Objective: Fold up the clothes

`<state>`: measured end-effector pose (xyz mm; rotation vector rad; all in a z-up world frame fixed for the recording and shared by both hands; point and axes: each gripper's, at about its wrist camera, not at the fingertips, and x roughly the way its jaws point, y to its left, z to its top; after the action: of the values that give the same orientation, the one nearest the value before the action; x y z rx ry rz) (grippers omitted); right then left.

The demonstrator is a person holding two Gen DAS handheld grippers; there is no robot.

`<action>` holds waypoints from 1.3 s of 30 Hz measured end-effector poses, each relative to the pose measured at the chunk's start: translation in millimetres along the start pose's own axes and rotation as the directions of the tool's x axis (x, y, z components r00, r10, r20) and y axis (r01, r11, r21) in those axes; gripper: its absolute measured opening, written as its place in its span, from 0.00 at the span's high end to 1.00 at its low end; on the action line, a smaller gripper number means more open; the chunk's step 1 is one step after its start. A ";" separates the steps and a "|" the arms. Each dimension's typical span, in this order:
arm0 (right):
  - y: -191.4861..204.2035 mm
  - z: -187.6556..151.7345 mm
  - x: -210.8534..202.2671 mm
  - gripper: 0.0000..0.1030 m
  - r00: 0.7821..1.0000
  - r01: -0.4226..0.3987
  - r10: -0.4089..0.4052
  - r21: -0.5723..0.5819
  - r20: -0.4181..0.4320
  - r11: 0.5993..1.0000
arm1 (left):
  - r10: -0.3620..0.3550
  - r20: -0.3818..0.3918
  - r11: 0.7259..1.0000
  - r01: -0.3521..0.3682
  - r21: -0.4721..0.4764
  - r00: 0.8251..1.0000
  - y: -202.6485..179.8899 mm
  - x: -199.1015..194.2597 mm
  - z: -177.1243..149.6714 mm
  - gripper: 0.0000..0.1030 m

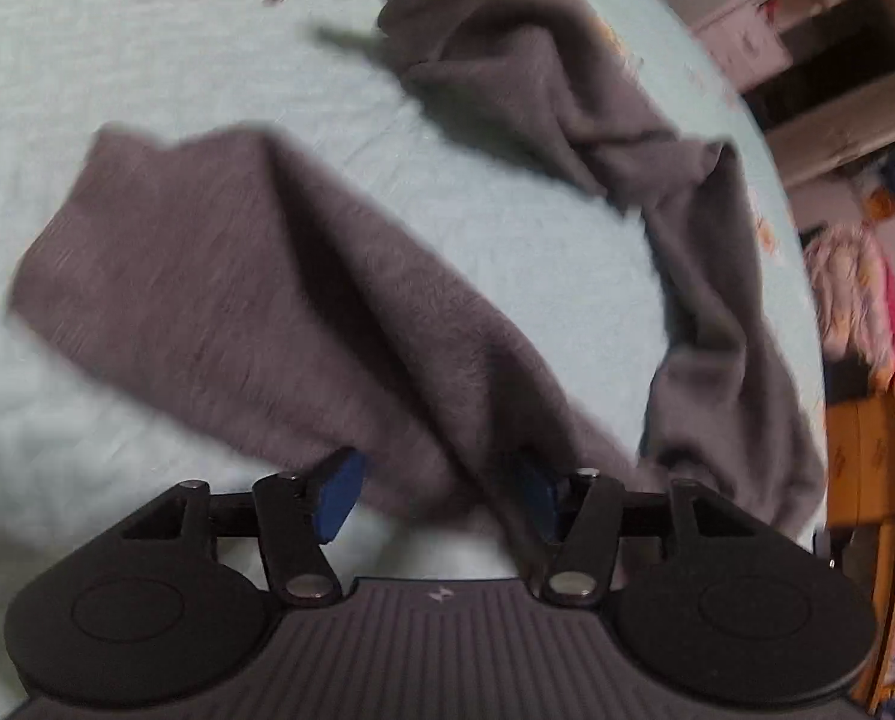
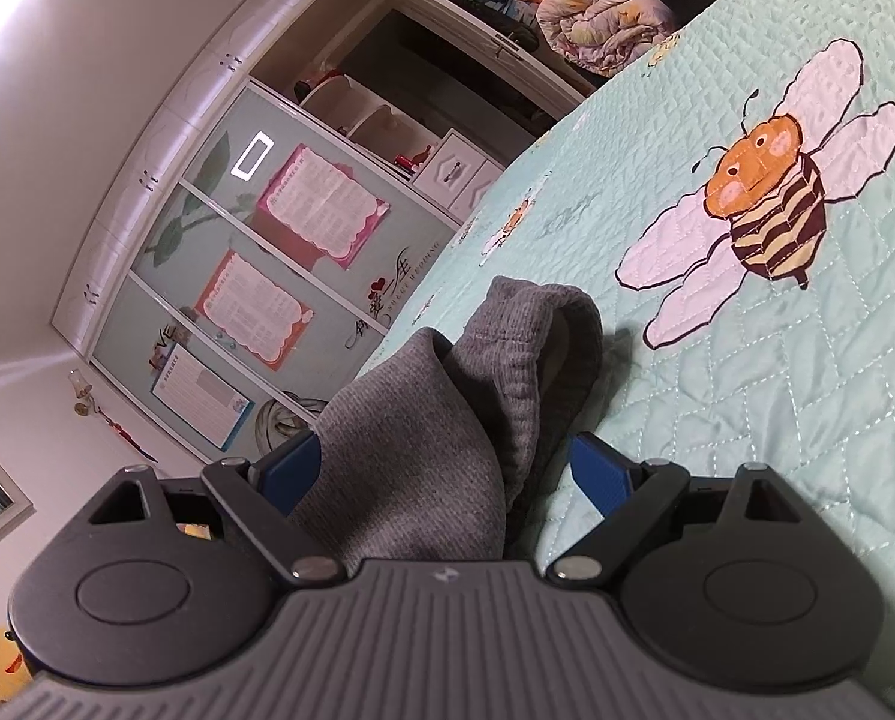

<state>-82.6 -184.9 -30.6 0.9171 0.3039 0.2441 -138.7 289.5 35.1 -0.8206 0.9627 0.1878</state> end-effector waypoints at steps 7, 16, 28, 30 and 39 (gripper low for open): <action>-3.5 0.8 -0.6 0.13 1.000 -0.011 0.011 0.015 0.004 1.000 | 0.010 0.228 0.998 -0.025 0.064 0.974 -44.3 7.8 84.3 0.98; 1.4 1.6 3.7 0.13 1.000 0.020 -0.020 -0.021 -0.013 1.000 | -0.001 0.259 0.987 -0.040 0.154 0.966 -35.0 -3.6 102.2 0.93; 34.3 -16.8 -18.2 0.15 0.977 0.096 -0.119 -0.132 -0.175 0.987 | -0.024 0.082 0.997 0.017 0.079 0.996 75.4 -38.7 21.3 0.82; 38.9 -24.9 -30.8 0.22 0.971 0.079 -0.099 -0.099 -0.220 0.992 | -0.044 0.065 0.995 0.039 0.088 0.997 77.9 -44.9 16.4 0.74; 68.0 -61.4 -46.9 0.38 0.946 0.144 -0.195 -0.203 -0.258 0.968 | -0.122 -0.033 0.988 0.124 0.095 0.992 77.8 -47.5 -11.6 0.66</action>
<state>-153.5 -115.3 -3.6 0.6699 0.6071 0.2360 -211.5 344.9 27.4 -0.7922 0.9366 0.0230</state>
